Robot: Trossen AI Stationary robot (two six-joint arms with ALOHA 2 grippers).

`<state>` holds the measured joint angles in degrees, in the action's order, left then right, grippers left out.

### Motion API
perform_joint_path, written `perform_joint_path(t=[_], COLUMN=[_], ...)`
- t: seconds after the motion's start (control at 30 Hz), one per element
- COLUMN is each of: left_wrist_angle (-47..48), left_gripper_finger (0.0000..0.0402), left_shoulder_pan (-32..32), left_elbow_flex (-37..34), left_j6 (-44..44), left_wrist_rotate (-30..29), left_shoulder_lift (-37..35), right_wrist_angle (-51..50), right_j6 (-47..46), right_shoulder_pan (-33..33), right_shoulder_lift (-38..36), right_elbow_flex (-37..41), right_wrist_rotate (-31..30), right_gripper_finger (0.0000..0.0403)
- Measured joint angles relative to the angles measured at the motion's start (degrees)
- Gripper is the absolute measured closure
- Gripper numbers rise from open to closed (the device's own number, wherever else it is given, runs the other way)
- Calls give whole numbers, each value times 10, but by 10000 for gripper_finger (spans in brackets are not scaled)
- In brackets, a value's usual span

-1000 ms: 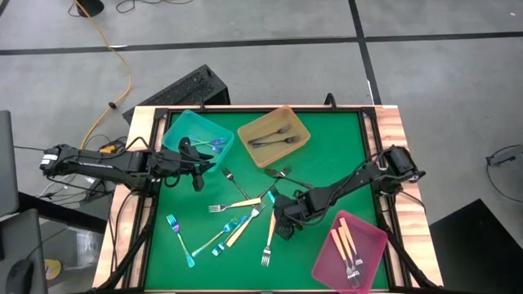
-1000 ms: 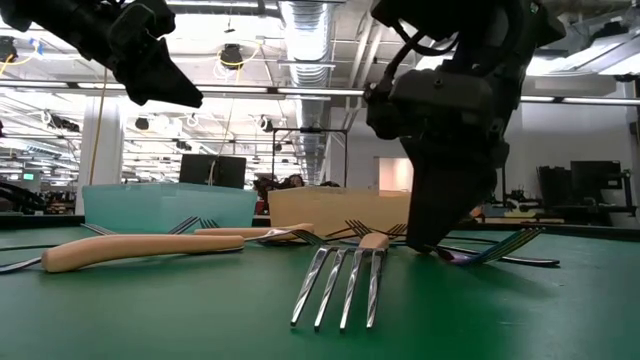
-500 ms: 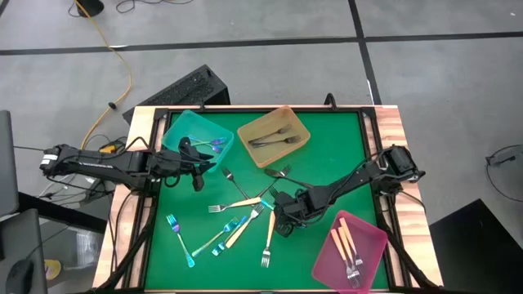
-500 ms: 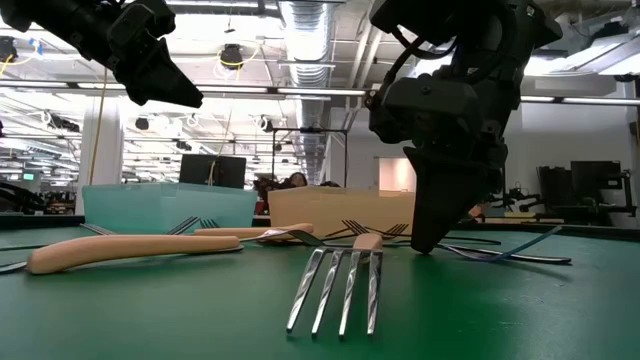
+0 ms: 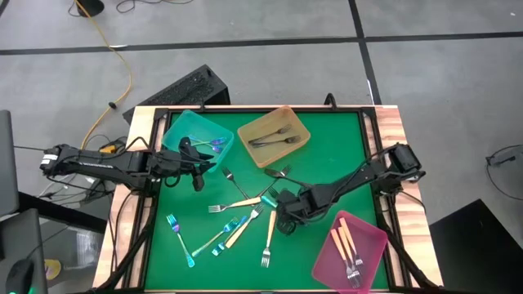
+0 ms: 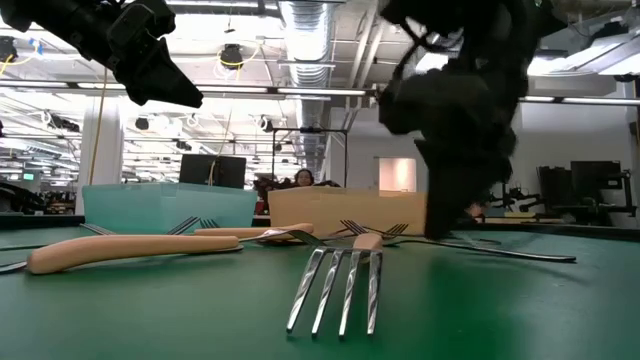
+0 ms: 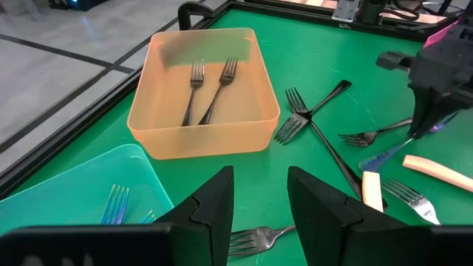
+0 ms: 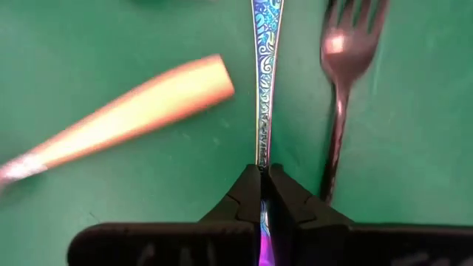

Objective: Sort silverware by color (type)
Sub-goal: Put the blue fork into the blue bin

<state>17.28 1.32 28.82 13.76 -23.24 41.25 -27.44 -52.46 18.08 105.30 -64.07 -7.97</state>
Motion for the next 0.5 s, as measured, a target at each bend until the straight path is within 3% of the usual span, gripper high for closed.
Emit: perform_joint_path(t=[0.5], left_wrist_angle=[0], left_gripper_finger=[287], left_shoulder_pan=[0], left_elbow_flex=[0], left_j6=[0], left_wrist_rotate=[0], left_shoulder_lift=[0], right_wrist_angle=[8], right_j6=[49], right_shoulder_pan=[-48], right_shoulder_lift=[-68], right_elbow_flex=[-2], right_wrist_rotate=[-57], right_gripper_finger=[375])
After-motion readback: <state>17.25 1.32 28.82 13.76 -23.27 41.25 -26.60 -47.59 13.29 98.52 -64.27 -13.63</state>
